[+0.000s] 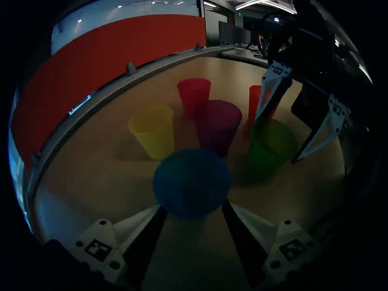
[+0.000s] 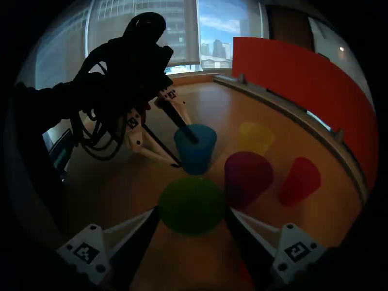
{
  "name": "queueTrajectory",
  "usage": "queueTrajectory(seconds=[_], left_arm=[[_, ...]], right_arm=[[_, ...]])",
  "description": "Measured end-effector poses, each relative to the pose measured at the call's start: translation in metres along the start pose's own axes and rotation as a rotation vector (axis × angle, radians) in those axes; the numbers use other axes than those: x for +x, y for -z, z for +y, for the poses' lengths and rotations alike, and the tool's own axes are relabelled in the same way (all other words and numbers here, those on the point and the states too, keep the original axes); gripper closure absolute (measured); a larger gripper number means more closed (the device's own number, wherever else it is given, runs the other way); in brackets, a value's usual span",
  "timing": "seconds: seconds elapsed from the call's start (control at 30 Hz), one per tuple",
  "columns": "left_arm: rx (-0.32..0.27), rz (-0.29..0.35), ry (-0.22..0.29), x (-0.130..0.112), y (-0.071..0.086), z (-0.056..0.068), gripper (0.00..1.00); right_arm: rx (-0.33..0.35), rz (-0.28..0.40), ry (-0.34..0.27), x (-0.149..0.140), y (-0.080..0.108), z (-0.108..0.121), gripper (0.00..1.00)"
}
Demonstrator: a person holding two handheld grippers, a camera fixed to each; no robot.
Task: Pour water
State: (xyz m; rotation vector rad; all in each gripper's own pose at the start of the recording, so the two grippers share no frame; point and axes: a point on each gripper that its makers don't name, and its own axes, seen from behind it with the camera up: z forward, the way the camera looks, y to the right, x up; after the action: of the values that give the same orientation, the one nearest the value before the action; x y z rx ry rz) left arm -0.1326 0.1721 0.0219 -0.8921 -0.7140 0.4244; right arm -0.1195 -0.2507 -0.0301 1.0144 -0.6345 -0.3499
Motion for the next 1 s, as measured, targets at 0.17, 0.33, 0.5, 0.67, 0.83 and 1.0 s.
queueTrajectory(seconds=[0.17, 0.33, 0.5, 0.67, 0.83, 1.0], left_arm=[[0.017, 0.001, 0.002, -0.003, 0.008, -0.001, 0.18], [0.027, 0.009, 0.023, -0.007, 0.019, 0.001, 0.18], [0.052, 0.019, 0.036, -0.008, 0.031, 0.002, 0.18], [0.076, 0.042, 0.052, -0.006, 0.045, 0.004, 0.18], [0.11, 0.072, 0.081, -0.005, 0.058, 0.004, 0.18], [0.157, 0.108, 0.109, -0.002, 0.073, 0.002, 0.18]], right_arm=[[-0.009, 0.003, 0.005, 0.0, 0.008, -0.002, 0.0], [-0.023, 0.012, 0.016, 0.001, 0.019, -0.004, 0.01], [-0.04, 0.026, 0.023, 0.003, 0.033, -0.008, 0.0], [-0.07, 0.054, 0.027, 0.005, 0.047, -0.01, 0.0], [-0.107, 0.096, 0.013, 0.008, 0.061, -0.011, 0.0], [-0.144, 0.146, -0.014, 0.009, 0.074, -0.01, 0.01]])
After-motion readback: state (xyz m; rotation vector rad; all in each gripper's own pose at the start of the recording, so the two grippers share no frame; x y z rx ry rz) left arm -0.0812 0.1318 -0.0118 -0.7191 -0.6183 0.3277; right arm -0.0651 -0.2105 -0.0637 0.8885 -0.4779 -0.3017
